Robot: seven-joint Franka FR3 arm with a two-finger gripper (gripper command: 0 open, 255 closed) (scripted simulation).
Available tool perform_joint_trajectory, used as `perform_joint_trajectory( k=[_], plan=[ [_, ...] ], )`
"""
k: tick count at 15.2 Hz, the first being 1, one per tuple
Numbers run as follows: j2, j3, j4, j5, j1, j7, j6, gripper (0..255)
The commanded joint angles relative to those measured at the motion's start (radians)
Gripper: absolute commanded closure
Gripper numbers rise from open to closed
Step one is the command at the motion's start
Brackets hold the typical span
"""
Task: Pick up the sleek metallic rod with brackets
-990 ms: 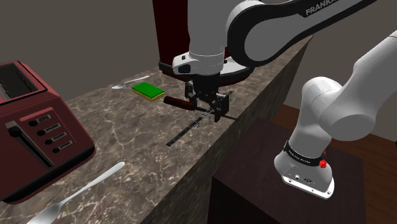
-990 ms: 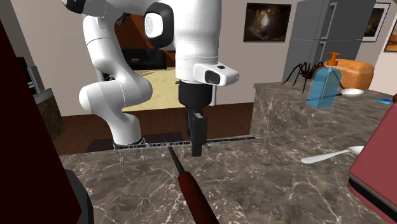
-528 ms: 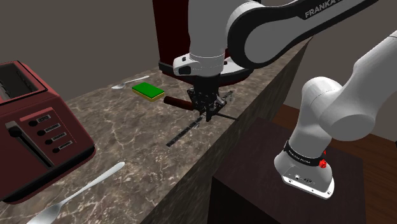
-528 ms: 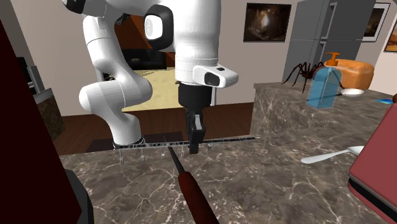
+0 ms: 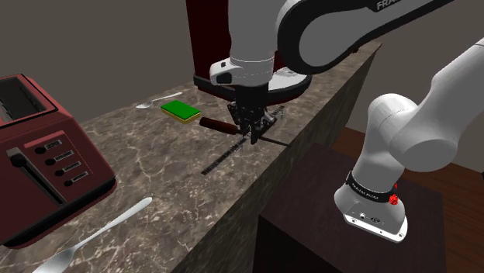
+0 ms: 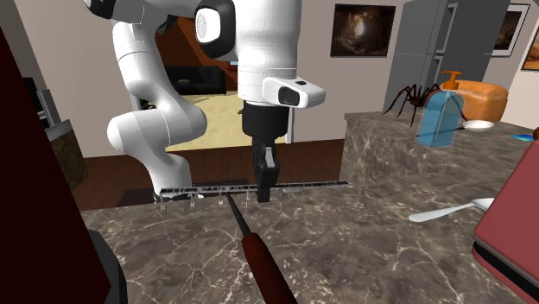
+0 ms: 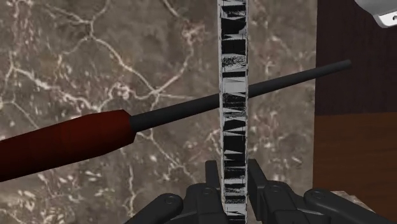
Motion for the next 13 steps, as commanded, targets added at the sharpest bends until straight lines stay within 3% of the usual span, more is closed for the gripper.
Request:
perform_joint_trajectory(
  k=[1,13],
  plan=[
    [-0.012,-0.003,0.018,0.000,0.000,-0.002,-0.031,255],
    [-0.034,-0.011,0.139,-0.003,-0.002,-0.009,-0.173,255]
  ],
)
